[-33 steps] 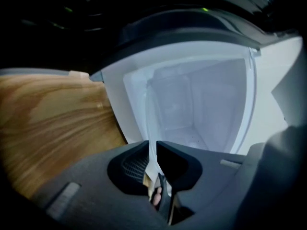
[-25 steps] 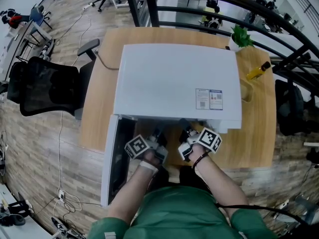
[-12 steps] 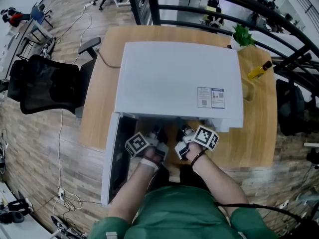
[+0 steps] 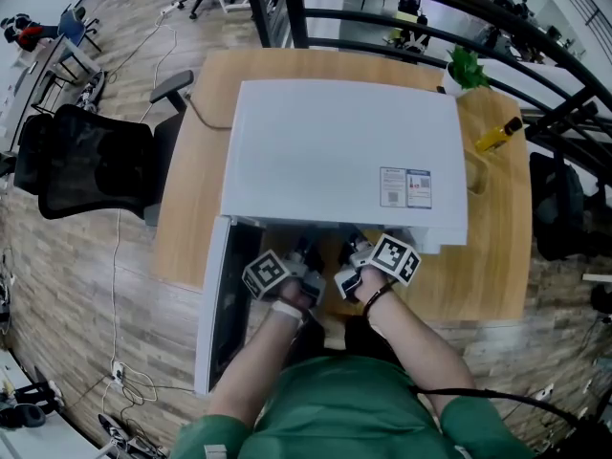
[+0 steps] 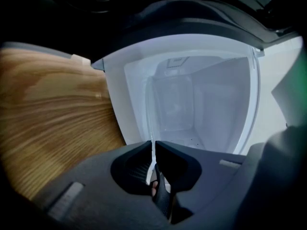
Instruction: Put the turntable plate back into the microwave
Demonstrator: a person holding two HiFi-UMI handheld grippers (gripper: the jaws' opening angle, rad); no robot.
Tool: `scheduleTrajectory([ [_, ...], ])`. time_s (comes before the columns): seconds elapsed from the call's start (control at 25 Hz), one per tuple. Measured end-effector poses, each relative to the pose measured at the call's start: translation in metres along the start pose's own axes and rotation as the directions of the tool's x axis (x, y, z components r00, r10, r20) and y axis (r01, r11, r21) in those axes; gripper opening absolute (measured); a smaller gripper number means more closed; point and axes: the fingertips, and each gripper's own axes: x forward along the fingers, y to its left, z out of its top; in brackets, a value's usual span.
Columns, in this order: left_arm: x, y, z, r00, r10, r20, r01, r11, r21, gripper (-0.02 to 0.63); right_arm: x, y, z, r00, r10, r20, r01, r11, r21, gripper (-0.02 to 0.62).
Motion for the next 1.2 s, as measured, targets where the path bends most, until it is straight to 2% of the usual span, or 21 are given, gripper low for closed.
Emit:
scheduleTrajectory([
  [0.36,0.007,0.002,-0.014,0.999,0.026,-0.034,-0.025,0.999,0.02,0.031,-0.014,-0.004,0.004,0.997,-0.061,0.042,0.064,0.997,-0.051,0.044],
  [1.0,0.024,-0.003,-0.037,0.994,0.058,-0.09,-0.051,0.996,0.073,0.035,-0.035,-0.008,-0.003,0.999,-0.028,0.037,0.029,0.999,-0.042,0.043],
  [1.2,0.021,-0.007,-0.041,0.995,0.043,-0.092,-0.035,0.995,0.09,0.042,-0.041,-0.005,-0.004,0.999,-0.007,0.032,0.008,0.999,-0.045,0.043],
])
